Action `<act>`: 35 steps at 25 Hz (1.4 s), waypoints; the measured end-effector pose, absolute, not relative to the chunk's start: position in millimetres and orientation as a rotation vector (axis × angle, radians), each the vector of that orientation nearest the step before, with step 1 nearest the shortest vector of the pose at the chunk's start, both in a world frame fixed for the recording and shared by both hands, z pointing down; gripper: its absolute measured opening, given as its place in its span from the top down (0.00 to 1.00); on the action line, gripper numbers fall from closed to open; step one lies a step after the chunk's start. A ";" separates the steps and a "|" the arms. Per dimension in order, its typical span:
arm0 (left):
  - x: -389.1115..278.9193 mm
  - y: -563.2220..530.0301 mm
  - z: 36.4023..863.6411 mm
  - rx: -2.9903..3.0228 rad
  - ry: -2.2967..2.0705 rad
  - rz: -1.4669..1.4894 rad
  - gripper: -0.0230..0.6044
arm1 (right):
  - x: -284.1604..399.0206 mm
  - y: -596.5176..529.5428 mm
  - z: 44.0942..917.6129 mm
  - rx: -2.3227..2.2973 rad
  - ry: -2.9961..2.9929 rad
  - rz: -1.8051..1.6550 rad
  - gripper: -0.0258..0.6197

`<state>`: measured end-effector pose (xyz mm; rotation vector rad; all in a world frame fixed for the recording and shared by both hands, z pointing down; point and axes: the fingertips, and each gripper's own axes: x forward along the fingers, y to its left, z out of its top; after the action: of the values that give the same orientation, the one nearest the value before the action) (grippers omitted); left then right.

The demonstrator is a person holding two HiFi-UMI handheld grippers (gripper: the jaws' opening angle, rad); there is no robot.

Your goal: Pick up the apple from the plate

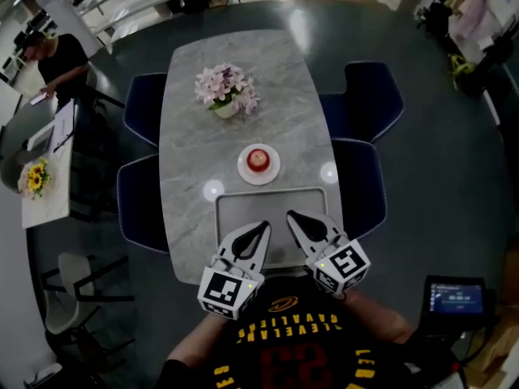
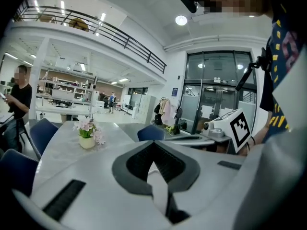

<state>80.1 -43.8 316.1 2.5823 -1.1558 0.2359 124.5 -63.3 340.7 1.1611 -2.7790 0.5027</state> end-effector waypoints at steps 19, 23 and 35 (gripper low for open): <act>45.9 -13.0 313.0 2.691 -1.034 0.203 0.96 | 80.5 -25.2 329.5 1.263 -2.742 0.338 0.95; 44.0 -14.0 316.9 2.679 -1.036 0.213 0.96 | 82.8 -25.0 334.8 1.280 -2.729 0.369 0.95; 45.1 -13.1 319.5 2.677 -1.040 0.215 0.96 | 80.4 -24.3 333.0 1.260 -2.739 0.350 0.95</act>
<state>45.1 -13.1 319.5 2.6771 -1.0402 0.2151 80.4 -24.3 333.0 1.2600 -2.7392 0.3501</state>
